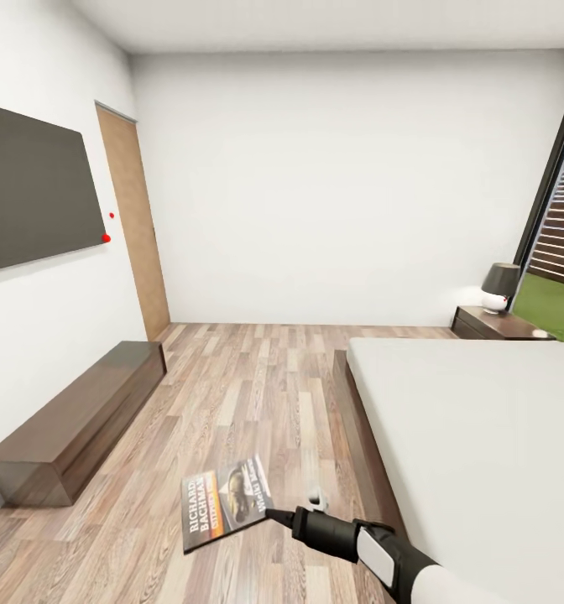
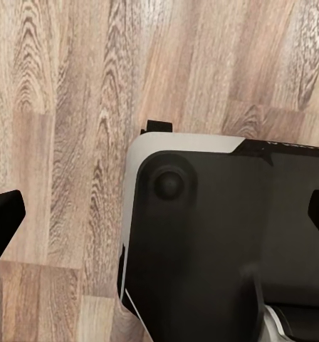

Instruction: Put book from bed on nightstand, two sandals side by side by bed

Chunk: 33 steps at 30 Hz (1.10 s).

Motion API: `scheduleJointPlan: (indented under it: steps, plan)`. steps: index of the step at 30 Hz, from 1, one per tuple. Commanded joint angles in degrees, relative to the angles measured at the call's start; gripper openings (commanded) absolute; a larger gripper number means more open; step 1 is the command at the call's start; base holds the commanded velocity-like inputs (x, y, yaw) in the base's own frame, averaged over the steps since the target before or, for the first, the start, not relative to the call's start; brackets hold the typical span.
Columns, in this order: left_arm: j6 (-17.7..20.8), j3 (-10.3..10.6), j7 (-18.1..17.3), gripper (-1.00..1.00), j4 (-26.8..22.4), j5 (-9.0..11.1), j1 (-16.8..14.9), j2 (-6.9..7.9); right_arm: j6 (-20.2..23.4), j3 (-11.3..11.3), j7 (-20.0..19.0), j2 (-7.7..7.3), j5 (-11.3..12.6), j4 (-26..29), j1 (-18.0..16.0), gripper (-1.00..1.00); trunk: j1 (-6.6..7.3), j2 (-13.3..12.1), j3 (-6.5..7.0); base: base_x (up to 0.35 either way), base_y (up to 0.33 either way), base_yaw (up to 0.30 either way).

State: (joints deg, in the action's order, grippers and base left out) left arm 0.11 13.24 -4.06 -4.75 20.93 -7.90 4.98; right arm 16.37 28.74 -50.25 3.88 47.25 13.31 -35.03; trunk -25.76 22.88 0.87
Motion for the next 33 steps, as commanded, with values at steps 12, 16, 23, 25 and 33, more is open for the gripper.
scheduleJointPlan:
  steps: [12,16,23,25,33]
  plan:
    - [-0.55,0.39,-0.16,1.00,0.01,0.60,-0.01,0.03,-3.91,1.87,-5.03,-0.43,0.65,-0.78,4.16,-1.00,-0.02,0.04,-0.02,0.000,0.000,0.000]
    - [-1.20,0.38,-0.16,1.00,0.01,0.60,-0.01,0.03,-5.14,2.16,-5.86,-0.53,0.63,-0.87,4.95,-1.00,-0.02,0.04,-0.02,0.000,0.000,0.000]
    - [-1.46,0.38,-0.16,1.00,0.01,0.60,-0.01,0.04,-7.66,2.41,-6.16,-0.61,0.75,-0.89,6.26,-1.00,-0.02,0.04,-0.02,0.000,0.000,0.000]
    - [-1.53,0.38,-0.16,1.00,0.01,0.60,-0.01,0.06,-8.15,2.48,-6.21,-0.62,0.76,-0.93,6.55,-1.00,-0.02,0.04,-0.02,0.000,0.000,0.000]
    - [-1.59,0.38,-0.16,1.00,0.01,0.60,-0.01,0.04,-8.63,2.53,-6.19,-0.58,0.70,-1.20,7.10,-1.00,-0.02,0.04,-0.02,0.000,0.000,0.000]
